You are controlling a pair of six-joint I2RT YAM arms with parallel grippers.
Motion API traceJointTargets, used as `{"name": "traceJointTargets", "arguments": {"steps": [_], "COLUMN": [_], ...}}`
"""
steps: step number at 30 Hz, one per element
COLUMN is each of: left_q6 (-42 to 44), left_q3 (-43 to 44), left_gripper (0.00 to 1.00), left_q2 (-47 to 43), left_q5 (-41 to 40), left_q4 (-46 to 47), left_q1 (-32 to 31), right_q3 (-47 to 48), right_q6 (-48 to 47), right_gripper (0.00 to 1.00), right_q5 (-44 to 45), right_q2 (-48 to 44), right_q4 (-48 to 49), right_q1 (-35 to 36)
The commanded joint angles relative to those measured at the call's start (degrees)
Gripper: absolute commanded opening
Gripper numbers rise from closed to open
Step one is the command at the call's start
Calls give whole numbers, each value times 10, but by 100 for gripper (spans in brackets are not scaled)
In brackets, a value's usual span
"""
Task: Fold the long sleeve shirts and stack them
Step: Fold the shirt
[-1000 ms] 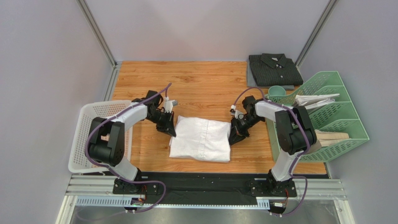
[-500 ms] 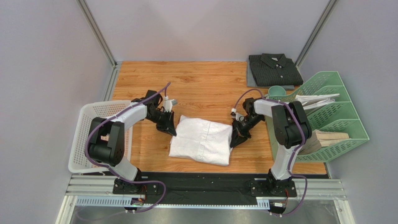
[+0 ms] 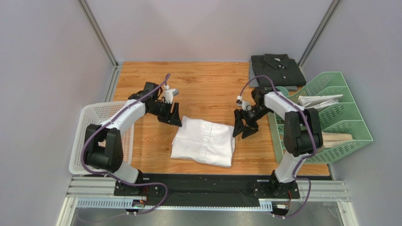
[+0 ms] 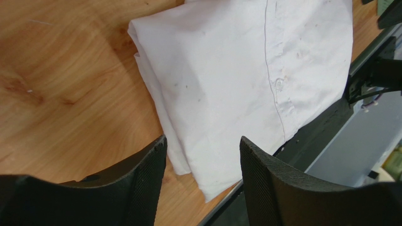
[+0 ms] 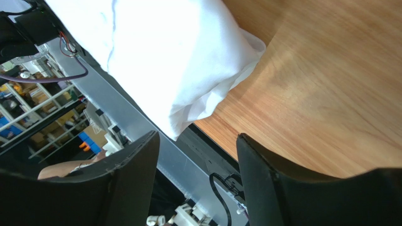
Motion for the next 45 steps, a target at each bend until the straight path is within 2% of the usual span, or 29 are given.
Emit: {"name": "traceJointTargets", "arguments": {"steps": [1, 6, 8, 9, 11, 12, 14, 15, 18, 20, 26, 27, 28, 29, 30, 31, 32, 33, 34, 36, 38, 40, 41, 42, 45], "left_q6": [51, 31, 13, 13, -5, -10, -16, -15, -19, -26, -27, -24, -17, -13, -12, -12, -12, -15, -22, -56, -88, -141, -160, -194, -222], "left_q3": [71, 113, 119, 122, 121, 120, 117, 118, 127, 152, 243, 255, 268, 263, 250, 208, 186, 165, 131, 99, 38, -26, -46, -63, -104], "left_gripper": [66, 66, 66, 64, 60, 57, 54, 43, 11, 1, 0, 1, 7, 24, 32, 39, 51, 57, 65, 70, 71, 70, 70, 70, 70], "left_q2": [48, 113, 138, 148, 169, 175, 191, 202, 220, 238, 302, 307, 302, 290, 242, 211, 177, 114, 85, 15, -21, -55, -59, -62, -44], "left_q5": [-39, -53, -35, -32, -16, -13, 6, 12, -22, -21, -21, -18, -10, -3, 1, 16, 25, 31, 54, 86, 135, 179, 191, 204, 226], "left_q4": [4, 29, 40, 46, 50, 59, 70, 81, 103, 106, 82, 72, 66, 75, 90, 111, 144, 154, 162, 163, 173, 194, 228, 249, 307], "left_q1": [-19, -29, -31, -32, -32, -32, -31, -30, -23, -11, 18, 20, 21, 23, 26, 27, 28, 28, 28, 25, 14, -1, -19, -27, -56], "right_q3": [41, 69, 80, 85, 90, 92, 102, 117, 160, 187, 301, 312, 338, 347, 354, 361, 361, 355, 347, 294, 201, 131, 99, 42, -16], "right_q6": [-17, 17, 26, 27, 28, 27, 25, 24, 22, 18, 18, 14, 9, 7, 4, 0, -3, -5, -5, 13, 71, 131, 174, 196, 225], "right_gripper": [76, 75, 70, 62, 52, 42, 32, 21, 0, 0, 0, 9, 16, 26, 48, 55, 61, 72, 79, 91, 92, 93, 92, 92, 92], "right_q5": [3, 21, 25, 27, 42, 50, 58, 60, 75, 85, 105, 105, 101, 82, 70, 60, 41, 31, 18, -48, -123, -164, -201, -213, -226], "right_q2": [-46, 17, 42, 62, 80, 95, 113, 132, 157, 183, 233, 233, 231, 218, 207, 189, 151, 126, 102, 27, -20, -71, -83, -91, -92], "right_q4": [0, 34, 43, 43, 59, 66, 79, 83, 102, 109, 114, 100, 90, 81, 67, 62, 59, 56, 58, 79, 113, 187, 217, 272, 326], "right_q1": [-3, 8, 9, 8, 8, 9, 9, 10, 10, 9, 5, 3, 1, -9, -14, -19, -26, -27, -28, -26, -13, 9, 38, 54, 120]}}
